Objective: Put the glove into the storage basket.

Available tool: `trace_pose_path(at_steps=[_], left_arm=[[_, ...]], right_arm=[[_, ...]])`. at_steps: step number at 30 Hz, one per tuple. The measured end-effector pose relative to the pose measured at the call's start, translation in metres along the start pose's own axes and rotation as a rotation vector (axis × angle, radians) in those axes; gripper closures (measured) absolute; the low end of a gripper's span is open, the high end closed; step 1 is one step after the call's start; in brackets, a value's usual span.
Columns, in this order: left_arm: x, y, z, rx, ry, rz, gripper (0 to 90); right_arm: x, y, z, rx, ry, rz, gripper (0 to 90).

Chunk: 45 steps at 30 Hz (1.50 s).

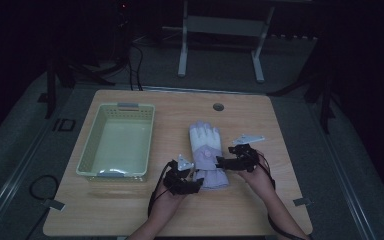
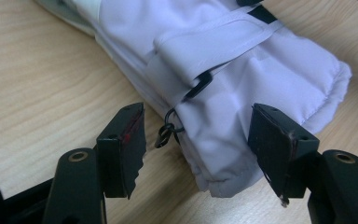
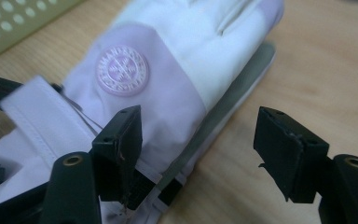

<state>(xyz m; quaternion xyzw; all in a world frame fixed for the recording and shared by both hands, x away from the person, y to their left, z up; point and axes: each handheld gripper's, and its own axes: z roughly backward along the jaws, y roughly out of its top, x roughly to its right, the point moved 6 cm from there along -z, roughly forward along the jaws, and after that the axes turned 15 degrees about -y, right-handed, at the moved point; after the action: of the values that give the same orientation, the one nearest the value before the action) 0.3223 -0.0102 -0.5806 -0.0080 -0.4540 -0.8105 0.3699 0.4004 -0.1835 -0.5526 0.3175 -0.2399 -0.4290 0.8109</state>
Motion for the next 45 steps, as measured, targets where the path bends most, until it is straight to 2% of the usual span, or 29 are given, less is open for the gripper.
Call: trace_pose_path(at_steps=[1, 4, 5, 6, 8, 9, 10, 11, 12, 13, 14, 15, 16, 17, 18, 19, 20, 21, 22, 23, 24, 26, 27, 29, 31, 34, 38, 45], left_arm=[[-0.001, -0.001, -0.002, -0.004, -0.005, 0.007, 36.3], [-0.003, -0.003, -0.007, -0.015, -0.022, 0.022, 35.7], [-0.006, -0.004, -0.01, -0.022, -0.038, 0.034, 35.4], [-0.006, -0.004, -0.01, -0.022, -0.038, 0.034, 35.4], [-0.008, -0.005, -0.012, -0.028, -0.059, 0.047, 35.5], [-0.01, -0.006, -0.013, -0.033, -0.078, 0.057, 35.6], [-0.01, -0.006, -0.013, -0.033, -0.078, 0.057, 35.9], [-0.012, -0.006, -0.014, -0.04, -0.107, 0.067, 35.9], [-0.013, -0.006, -0.015, -0.037, -0.12, 0.079, 36.4], [-0.016, -0.007, -0.015, -0.04, -0.158, 0.101, 37.2], [-0.016, -0.007, -0.015, -0.04, -0.158, 0.101, 38.5], [-0.016, -0.007, -0.015, -0.046, -0.17, 0.098, 38.8], [-0.016, -0.006, -0.016, -0.049, -0.172, 0.096, 38.8], [-0.016, -0.006, -0.016, -0.053, -0.205, 0.104, 43.6], [-0.016, -0.006, -0.016, -0.053, -0.205, 0.104, 46.0], [-0.016, -0.006, -0.016, -0.054, -0.226, 0.114, 49.9], [-0.016, -0.006, -0.016, -0.055, -0.239, 0.117, 49.9], [-0.015, -0.006, -0.015, -0.06, -0.252, 0.118, 60.3], [-0.015, -0.005, -0.015, -0.064, -0.251, 0.118, 60.3], [-0.013, -0.004, -0.014, -0.071, -0.24, 0.105, 66.8], [-0.012, -0.004, -0.013, -0.076, -0.232, 0.098, 66.8], [-0.01, -0.002, -0.011, -0.088, -0.223, 0.107, 70.8], [-0.009, -0.002, -0.011, -0.087, -0.215, 0.099, 71.1], [-0.009, -0.001, -0.009, -0.099, -0.221, 0.103, 72.6], [-0.008, 0.001, -0.008, -0.106, -0.217, 0.1, 73.2], [-0.006, 0.004, -0.004, -0.117, -0.21, 0.085, 73.8], [-0.003, 0.009, 0.001, -0.138, -0.203, 0.054, 74.5], [0.0, 0.022, 0.013, -0.134, -0.197, 0.032, 74.7]], right_arm=[[0.0, -0.005, -0.006, -0.04, 0.018, -0.019, 32.7], [0.0, -0.01, -0.013, -0.068, 0.036, -0.038, 35.2], [0.0, -0.014, -0.019, -0.096, 0.072, -0.082, 40.2], [0.0, -0.014, -0.019, -0.096, 0.072, -0.082, 40.2], [-0.001, -0.017, -0.025, -0.115, 0.112, -0.133, 42.4], [-0.001, -0.019, -0.027, -0.123, 0.159, -0.163, 46.6], [-0.001, -0.019, -0.027, -0.123, 0.159, -0.163, 46.6], [-0.001, -0.019, -0.028, -0.13, 0.175, -0.173, 48.4], [-0.001, -0.02, -0.03, -0.139, 0.224, -0.2, 51.8], [0.0, -0.021, -0.032, -0.153, 0.265, -0.231, 55.1], [0.0, -0.021, -0.032, -0.153, 0.265, -0.231, 55.1], [0.001, -0.022, -0.033, -0.165, 0.306, -0.264, 59.3], [0.001, -0.022, -0.033, -0.165, 0.306, -0.264, 59.3], [0.001, -0.022, -0.034, -0.168, 0.328, -0.284, 64.6], [0.001, -0.022, -0.034, -0.168, 0.328, -0.284, 64.6], [-0.001, -0.021, -0.032, -0.161, 0.309, -0.274, 72.6], [-0.001, -0.021, -0.032, -0.161, 0.309, -0.274, 72.6], [-0.003, -0.018, -0.029, -0.153, 0.253, -0.236, 78.4], [-0.003, -0.018, -0.029, -0.153, 0.253, -0.236, 78.4], [-0.009, -0.016, -0.025, -0.135, 0.184, -0.174, 80.2], [-0.009, -0.016, -0.025, -0.135, 0.184, -0.174, 80.2], [-0.014, -0.013, -0.02, -0.107, 0.128, -0.127, 81.0], [-0.015, -0.012, -0.019, -0.103, 0.115, -0.118, 81.1], [-0.019, -0.01, -0.014, -0.085, 0.066, -0.078, 81.2], [-0.021, -0.008, -0.011, -0.081, 0.049, -0.052, 81.3], [-0.022, -0.005, -0.008, -0.072, 0.038, -0.041, 81.3], [-0.026, -0.001, -0.003, -0.049, 0.005, -0.008, 81.4], [-0.028, 0.011, 0.007, -0.019, -0.015, 0.003, 81.5]])
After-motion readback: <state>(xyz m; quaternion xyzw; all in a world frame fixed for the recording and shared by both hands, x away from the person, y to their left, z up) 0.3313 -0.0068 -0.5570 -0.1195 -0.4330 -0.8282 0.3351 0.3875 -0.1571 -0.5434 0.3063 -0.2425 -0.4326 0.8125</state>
